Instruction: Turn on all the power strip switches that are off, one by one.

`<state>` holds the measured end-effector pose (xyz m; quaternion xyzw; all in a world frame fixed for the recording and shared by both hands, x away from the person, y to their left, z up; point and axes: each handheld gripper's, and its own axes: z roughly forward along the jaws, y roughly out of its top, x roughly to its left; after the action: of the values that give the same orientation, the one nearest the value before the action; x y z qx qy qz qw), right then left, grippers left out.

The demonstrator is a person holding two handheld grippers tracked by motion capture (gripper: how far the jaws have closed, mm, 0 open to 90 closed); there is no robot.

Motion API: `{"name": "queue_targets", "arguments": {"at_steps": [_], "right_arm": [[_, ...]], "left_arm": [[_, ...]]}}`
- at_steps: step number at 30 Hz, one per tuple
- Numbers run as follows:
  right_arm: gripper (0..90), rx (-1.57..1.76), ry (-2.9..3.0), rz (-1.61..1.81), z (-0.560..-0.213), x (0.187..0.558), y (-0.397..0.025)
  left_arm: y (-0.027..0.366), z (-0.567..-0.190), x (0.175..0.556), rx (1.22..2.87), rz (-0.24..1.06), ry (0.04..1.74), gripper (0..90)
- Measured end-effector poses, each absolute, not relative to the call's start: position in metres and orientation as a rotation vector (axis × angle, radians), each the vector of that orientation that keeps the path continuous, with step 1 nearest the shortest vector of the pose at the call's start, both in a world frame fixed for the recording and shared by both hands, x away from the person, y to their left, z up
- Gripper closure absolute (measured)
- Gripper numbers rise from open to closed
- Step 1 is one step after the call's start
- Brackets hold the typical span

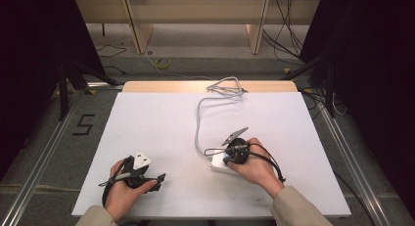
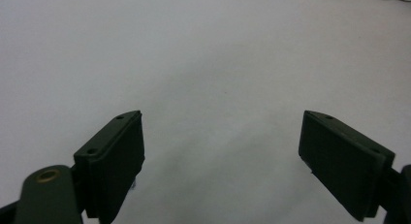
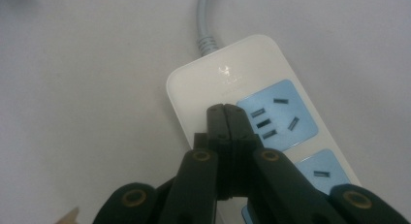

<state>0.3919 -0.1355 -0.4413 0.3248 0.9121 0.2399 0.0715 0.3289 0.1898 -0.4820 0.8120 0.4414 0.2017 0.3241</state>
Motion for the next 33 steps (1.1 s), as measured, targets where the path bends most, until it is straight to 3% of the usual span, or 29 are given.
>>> {"name": "queue_targets", "arguments": {"at_steps": [33], "right_arm": [[90.0,0.962,2.719,0.742,-0.4383,0.3866,-0.1367]], "left_arm": [[0.1898,-0.4829,0.3288,2.141,0.52,1.155,16.3]]}}
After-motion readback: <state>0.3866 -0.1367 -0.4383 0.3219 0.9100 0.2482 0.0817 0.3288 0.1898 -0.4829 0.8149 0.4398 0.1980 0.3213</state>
